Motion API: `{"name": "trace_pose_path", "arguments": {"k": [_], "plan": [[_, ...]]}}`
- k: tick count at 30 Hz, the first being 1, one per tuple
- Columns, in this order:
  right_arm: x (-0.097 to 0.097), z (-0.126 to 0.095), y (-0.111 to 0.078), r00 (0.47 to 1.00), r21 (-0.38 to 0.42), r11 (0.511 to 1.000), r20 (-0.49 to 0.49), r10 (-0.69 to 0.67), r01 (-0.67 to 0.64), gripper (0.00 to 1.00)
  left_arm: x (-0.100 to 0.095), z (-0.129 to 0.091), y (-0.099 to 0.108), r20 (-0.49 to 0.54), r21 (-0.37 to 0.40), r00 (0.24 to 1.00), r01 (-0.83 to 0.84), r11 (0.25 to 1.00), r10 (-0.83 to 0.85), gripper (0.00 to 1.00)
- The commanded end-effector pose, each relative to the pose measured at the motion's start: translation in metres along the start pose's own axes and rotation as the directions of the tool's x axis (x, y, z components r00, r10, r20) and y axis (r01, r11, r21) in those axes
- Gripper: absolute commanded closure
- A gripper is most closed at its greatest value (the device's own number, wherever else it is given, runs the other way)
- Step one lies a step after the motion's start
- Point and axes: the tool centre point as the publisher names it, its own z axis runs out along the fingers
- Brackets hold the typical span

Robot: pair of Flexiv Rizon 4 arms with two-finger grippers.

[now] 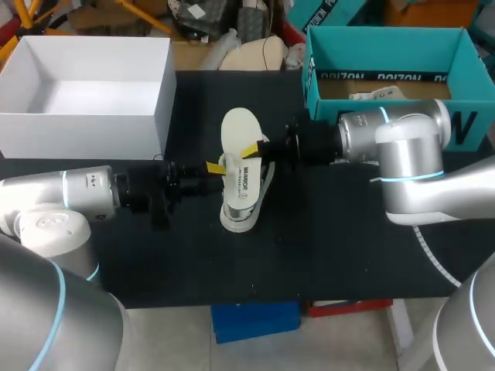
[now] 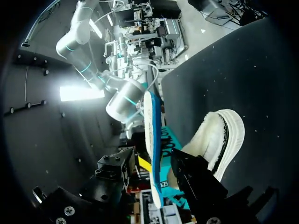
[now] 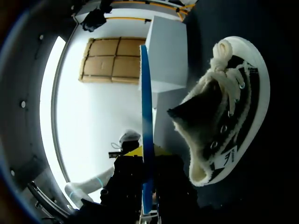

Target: Take the shoe out of the shoebox, open the shoe tongue, remove and reinsert the insole, then place the shoe into the shoebox

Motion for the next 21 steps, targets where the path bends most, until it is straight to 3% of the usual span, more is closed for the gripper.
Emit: {"name": "trace_pose_path", "arguments": {"k": [1,11,21], "plan": [[0.001,0.0,0.0,1.0,0.0,1.0,0.004,0.001,-0.001,1.0,0.001,0.014,0.007,-0.001,-0.002,1.0,-0.005,1.0,0.005,0.57],[0.001,0.0,0.0,1.0,0.0,1.0,0.004,0.001,-0.001,1.0,0.004,0.025,0.01,0.008,-0.004,1.0,-0.003,1.0,0.003,0.75],[0.001,0.0,0.0,1.0,0.0,1.0,0.004,0.001,-0.001,1.0,0.0,0.039,0.013,0.029,-0.014,0.999,-0.015,1.0,0.015,0.79]]}}
